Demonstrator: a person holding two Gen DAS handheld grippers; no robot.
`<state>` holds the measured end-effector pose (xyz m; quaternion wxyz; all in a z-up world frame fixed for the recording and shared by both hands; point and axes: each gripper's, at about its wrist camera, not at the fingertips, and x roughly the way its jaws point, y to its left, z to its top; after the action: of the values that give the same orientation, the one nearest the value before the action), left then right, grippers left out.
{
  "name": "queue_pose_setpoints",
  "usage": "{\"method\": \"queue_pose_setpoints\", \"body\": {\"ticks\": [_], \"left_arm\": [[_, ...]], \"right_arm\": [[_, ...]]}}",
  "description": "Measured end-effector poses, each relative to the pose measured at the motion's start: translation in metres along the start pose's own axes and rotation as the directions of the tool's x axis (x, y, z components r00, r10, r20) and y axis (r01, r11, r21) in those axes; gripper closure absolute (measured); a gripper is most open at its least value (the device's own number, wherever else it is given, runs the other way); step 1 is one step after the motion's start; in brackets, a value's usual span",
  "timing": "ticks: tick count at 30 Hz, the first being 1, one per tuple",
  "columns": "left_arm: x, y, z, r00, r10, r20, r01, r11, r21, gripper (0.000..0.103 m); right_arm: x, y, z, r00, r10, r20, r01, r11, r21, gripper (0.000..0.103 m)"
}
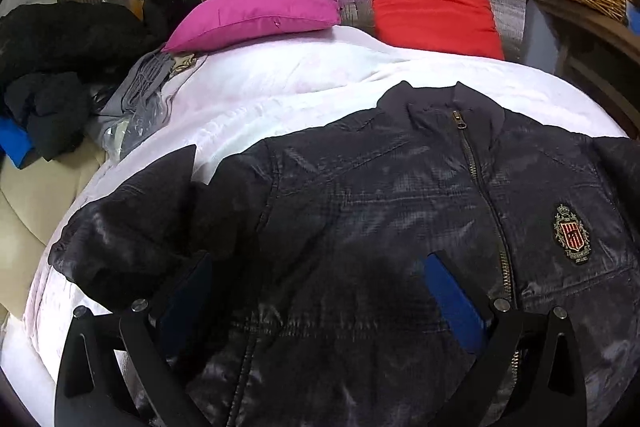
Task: Fold large clothes
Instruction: 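Grasp the jacket sleeve cuff with the right gripper and lift it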
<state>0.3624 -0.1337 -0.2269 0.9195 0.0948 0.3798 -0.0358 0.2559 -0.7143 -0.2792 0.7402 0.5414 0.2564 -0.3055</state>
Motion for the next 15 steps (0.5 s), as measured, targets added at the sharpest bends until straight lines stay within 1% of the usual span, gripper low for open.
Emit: {"method": "queue_pose_setpoints", "body": {"ticks": [1,2,4,6,7,8,10,11,13,15], "left_arm": [[-0.001,0.001,0.000,1.000,0.002,0.007,-0.002,1.000,-0.003,0.000],[-0.003,0.003,0.000,1.000,0.009,0.016,-0.009,1.000,-0.007,0.000],[-0.006,0.007,0.002,1.000,0.017,0.027,-0.016,1.000,-0.016,0.000],[-0.008,0.012,0.004,0.999,0.017,0.034,-0.016,0.999,-0.036,0.000],[-0.010,0.016,0.005,0.999,0.020,0.039,-0.018,0.999,-0.048,0.000],[-0.013,0.021,0.006,0.999,0.021,0.044,-0.019,0.998,-0.059,0.000],[-0.017,0.028,0.008,0.998,0.027,0.058,-0.023,0.997,-0.073,0.000],[-0.020,0.032,0.008,0.997,0.038,0.067,-0.033,0.997,-0.076,0.000],[-0.023,0.040,0.009,0.994,0.070,0.081,-0.063,0.995,-0.080,0.000],[-0.027,0.052,0.008,0.992,0.092,0.091,-0.083,0.992,-0.095,0.000]], "right_arm": [[-0.003,0.000,0.000,1.000,0.009,0.011,-0.009,1.000,0.004,0.074],[-0.009,0.003,0.000,0.999,0.039,0.028,-0.039,0.999,0.002,0.076],[-0.025,0.010,-0.005,0.993,0.094,0.066,-0.091,0.995,-0.043,0.077],[-0.049,0.033,-0.013,0.982,0.156,0.106,-0.144,0.983,-0.114,0.077],[-0.055,0.041,-0.016,0.976,0.185,0.113,-0.169,0.976,-0.137,0.077],[-0.070,0.057,-0.025,0.963,0.244,0.111,-0.223,0.959,-0.176,0.077],[-0.090,0.079,-0.042,0.945,0.314,0.092,-0.287,0.930,-0.230,0.077],[-0.102,0.096,-0.057,0.931,0.361,0.063,-0.333,0.904,-0.268,0.077],[-0.116,0.117,-0.082,0.910,0.414,0.011,-0.391,0.869,-0.304,0.077],[-0.125,0.142,-0.120,0.887,0.455,-0.078,-0.452,0.821,-0.348,0.077]]}}
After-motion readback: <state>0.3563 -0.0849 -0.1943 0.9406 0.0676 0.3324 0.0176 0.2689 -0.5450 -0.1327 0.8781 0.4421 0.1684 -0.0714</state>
